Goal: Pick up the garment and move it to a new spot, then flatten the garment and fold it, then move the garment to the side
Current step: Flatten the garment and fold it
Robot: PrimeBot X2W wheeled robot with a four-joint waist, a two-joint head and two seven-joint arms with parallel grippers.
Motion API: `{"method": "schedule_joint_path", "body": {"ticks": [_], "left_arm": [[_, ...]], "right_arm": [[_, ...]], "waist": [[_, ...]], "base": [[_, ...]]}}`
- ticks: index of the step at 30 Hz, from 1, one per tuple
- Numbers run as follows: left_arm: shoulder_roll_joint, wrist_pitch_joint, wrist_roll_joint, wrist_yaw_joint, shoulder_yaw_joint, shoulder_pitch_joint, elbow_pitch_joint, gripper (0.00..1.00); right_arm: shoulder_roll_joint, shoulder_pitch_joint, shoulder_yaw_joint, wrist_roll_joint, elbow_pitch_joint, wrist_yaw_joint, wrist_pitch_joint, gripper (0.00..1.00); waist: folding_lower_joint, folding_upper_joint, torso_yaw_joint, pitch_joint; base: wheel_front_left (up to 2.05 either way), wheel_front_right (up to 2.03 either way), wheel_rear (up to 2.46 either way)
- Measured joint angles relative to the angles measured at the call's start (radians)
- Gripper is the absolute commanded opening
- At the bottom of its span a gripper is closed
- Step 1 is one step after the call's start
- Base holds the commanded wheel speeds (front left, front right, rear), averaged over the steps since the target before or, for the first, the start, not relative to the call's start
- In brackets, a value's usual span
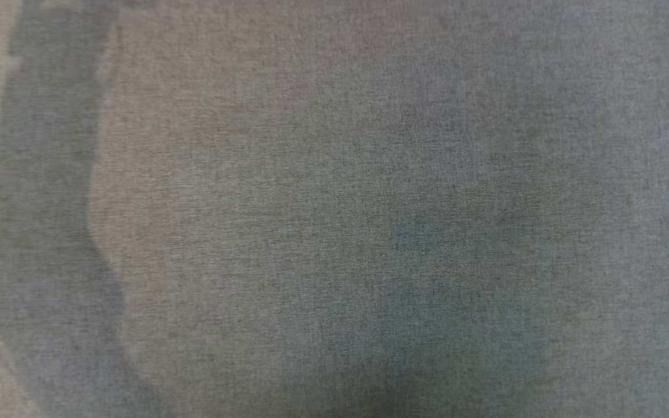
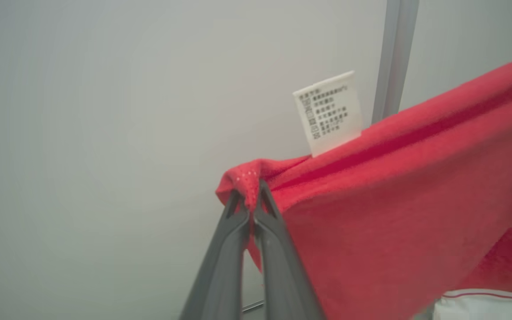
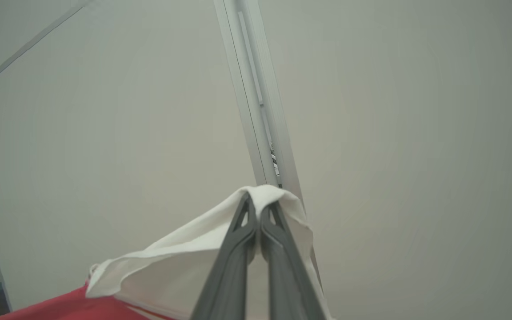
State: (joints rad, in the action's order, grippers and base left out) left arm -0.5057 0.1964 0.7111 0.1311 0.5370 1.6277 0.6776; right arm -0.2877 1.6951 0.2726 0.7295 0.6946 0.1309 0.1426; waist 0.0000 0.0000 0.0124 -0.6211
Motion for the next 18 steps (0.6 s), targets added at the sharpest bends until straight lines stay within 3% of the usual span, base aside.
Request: {"method": "schedule_joint_path", "body": {"ticks": [5,9,18], "left_arm": [[-0.015,-0.067,-0.002,0.0,0.055,0.118,0.087,0.0],[0.006,-0.101,0.048,0.0,0.084,0.159,0.14,0.0],[-0.018,-0.107,0.2,0.0,0.212,0.108,0.154,0.0]], "right_arm": [[-0.007,0.14,0.03,-0.017,0.051,0.0,0.072,0.0],[-0.005,0.202,0.064,-0.015,0.082,0.0,0.095,0.0],[0.001,0.125,0.216,0.067,0.097,0.0,0.095,0.0]], "waist": [[0.0,0.0,0.018,-0.043],[0.0,0.0,0.027,-0.061],[0.0,0.0,0.033,-0.069]], "base": [[0.0,0.0,0.0],[0.0,0.0,0.0],[0.0,0.0,0.0]]}}
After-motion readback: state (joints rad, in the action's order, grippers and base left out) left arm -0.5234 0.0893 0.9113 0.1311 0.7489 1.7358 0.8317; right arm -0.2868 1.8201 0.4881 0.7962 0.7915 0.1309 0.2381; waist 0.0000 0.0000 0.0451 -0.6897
